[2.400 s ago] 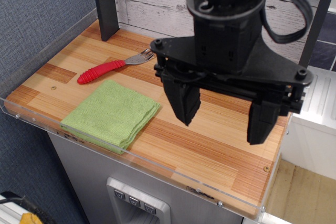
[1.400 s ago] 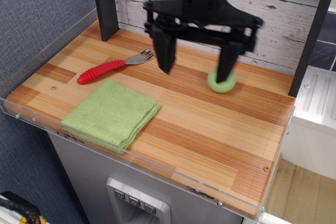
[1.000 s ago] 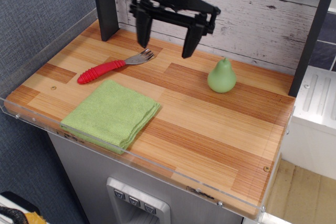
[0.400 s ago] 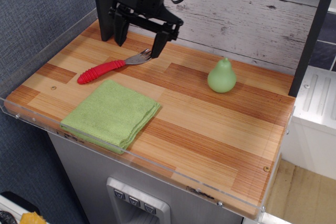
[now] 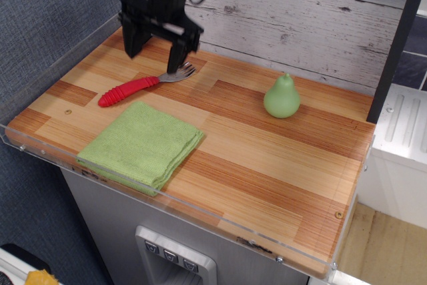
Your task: Moved red fork to the bottom right of table
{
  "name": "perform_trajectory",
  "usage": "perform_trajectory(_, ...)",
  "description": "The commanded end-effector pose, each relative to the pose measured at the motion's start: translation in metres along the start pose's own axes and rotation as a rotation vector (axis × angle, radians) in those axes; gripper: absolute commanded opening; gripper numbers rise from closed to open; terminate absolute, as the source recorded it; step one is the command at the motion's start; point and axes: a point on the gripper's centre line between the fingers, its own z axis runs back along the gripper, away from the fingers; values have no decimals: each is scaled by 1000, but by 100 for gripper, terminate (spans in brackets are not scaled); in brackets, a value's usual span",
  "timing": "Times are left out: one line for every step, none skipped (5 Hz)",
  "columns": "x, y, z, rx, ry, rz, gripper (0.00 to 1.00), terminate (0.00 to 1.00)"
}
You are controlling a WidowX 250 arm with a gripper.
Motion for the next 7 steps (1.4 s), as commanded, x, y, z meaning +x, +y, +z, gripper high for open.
perform_trajectory(7, 17, -3, 57, -113, -198, 100, 0)
perform_trajectory(5, 23, -10, -5, -140, -284, 100, 0)
perform_trajectory(7, 27, -26, 1, -134, -294, 100, 0)
perform_trajectory(5, 31, -26, -70, -162, -324, 100, 0)
perform_trajectory(7, 29, -33, -46, -129, -322, 100, 0)
perform_trajectory(7, 30, -37, -63, -124, -312, 0, 0)
perform_trajectory(6, 28, -32, -54, -126, -335, 0, 0)
